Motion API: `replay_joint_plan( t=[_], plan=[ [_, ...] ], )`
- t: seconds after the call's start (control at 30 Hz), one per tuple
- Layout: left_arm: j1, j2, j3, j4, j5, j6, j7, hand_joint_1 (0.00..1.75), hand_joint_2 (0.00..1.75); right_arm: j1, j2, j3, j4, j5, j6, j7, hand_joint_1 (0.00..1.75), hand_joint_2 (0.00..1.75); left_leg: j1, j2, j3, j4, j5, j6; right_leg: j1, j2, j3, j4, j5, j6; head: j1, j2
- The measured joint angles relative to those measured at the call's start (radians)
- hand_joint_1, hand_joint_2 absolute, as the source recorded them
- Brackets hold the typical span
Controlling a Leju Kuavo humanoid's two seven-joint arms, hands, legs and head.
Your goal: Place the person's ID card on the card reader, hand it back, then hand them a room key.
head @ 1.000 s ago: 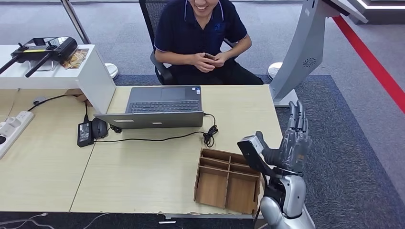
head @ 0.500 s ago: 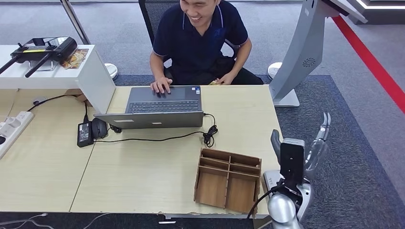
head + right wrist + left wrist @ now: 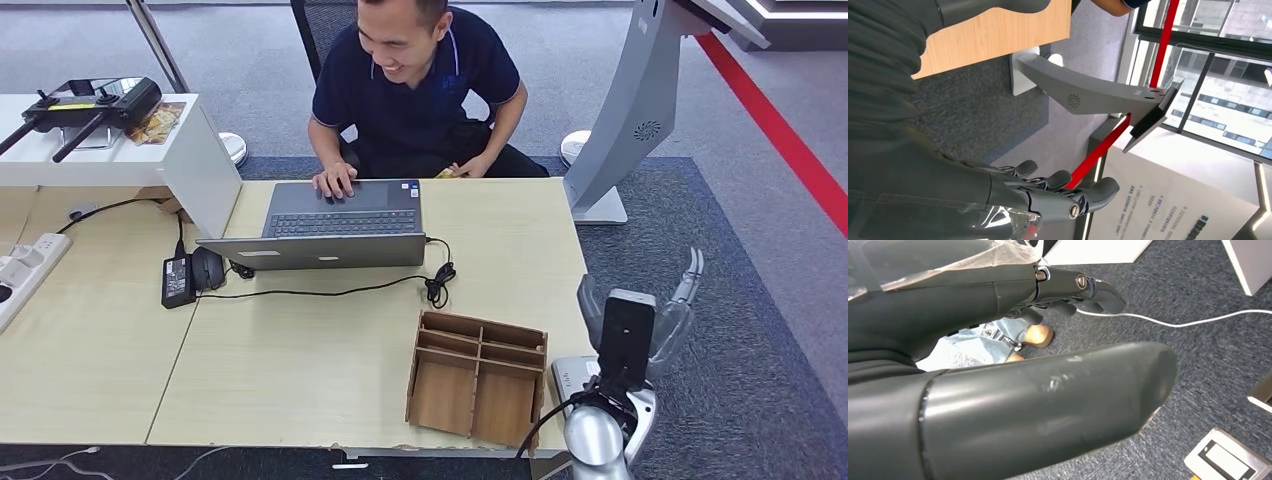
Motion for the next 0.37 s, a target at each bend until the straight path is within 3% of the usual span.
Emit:
replay_joint_plan(
  t=[0.37],
  plan=[
    [0.000,0.000,0.001,0.000,-0.010,0.002,0.003,0.00,0.00,0.001,0.000,-0.013,0.008,-0.005,0.000,0.011,0.00,1.75,0.000,0.000,0.000,0.000,0.000,0.000,0.000,0.000,0.000,0.000,0.000,0.000,0.000,0.000]
  ],
)
